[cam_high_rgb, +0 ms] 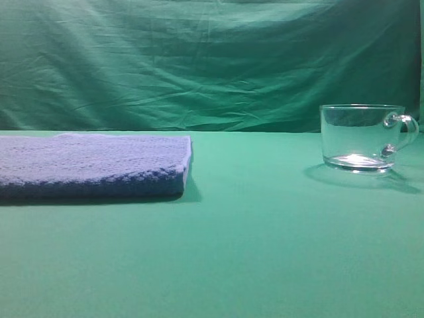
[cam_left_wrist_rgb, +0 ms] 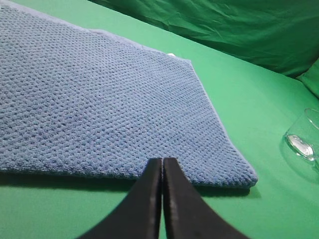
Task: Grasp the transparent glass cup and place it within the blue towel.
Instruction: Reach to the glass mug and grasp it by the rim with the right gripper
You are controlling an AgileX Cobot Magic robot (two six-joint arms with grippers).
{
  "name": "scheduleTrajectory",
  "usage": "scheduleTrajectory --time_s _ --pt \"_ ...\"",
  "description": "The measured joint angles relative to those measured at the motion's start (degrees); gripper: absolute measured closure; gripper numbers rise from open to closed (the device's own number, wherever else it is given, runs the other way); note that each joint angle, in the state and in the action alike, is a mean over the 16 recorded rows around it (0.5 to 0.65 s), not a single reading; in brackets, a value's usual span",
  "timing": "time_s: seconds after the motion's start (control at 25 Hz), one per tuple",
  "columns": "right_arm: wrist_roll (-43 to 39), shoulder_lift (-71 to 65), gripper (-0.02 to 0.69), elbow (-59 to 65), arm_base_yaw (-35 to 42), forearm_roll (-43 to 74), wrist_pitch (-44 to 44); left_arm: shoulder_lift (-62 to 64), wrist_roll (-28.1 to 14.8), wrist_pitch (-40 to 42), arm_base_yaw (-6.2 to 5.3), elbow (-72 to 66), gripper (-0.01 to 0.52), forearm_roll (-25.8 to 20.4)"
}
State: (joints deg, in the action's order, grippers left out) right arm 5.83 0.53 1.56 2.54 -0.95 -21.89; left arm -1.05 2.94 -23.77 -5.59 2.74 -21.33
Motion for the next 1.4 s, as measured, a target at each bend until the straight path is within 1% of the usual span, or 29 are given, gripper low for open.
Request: scheduleTrajectory --time_s 0.2,0.32,0.6,0.8,0.92,1.04,1.4 --pt "2.4 0.0 0.665 0.0 0.0 1.9 0.3 0.0 0.0 0.0 0.0 0.0 0.514 0.0" --pt "2.5 0.0 0.665 0.0 0.0 1.4 2.1 0.0 0.0 0.0 0.0 0.0 0.514 0.0" --pt "-1.6 -0.1 0.665 -0.5 0.0 -4.7 9.2 0.0 0.0 0.0 0.0 0.0 0.514 0.0" --pt "-4.4 -2.6 0.665 -3.7 0.0 -9.7 12.3 0.0 0.0 0.0 0.0 0.0 0.514 0.0" --pt "-4.3 -6.5 0.665 -6.9 0.0 -11.7 12.3 0.0 0.0 0.0 0.0 0.0 0.514 0.0" --pt "-3.0 -12.3 0.665 -10.9 0.0 -12.3 10.3 0.0 0.0 0.0 0.0 0.0 0.514 0.0" --pt "2.6 -36.6 0.665 -25.0 0.0 -12.5 1.8 0.0 0.0 0.0 0.0 0.0 0.514 0.0"
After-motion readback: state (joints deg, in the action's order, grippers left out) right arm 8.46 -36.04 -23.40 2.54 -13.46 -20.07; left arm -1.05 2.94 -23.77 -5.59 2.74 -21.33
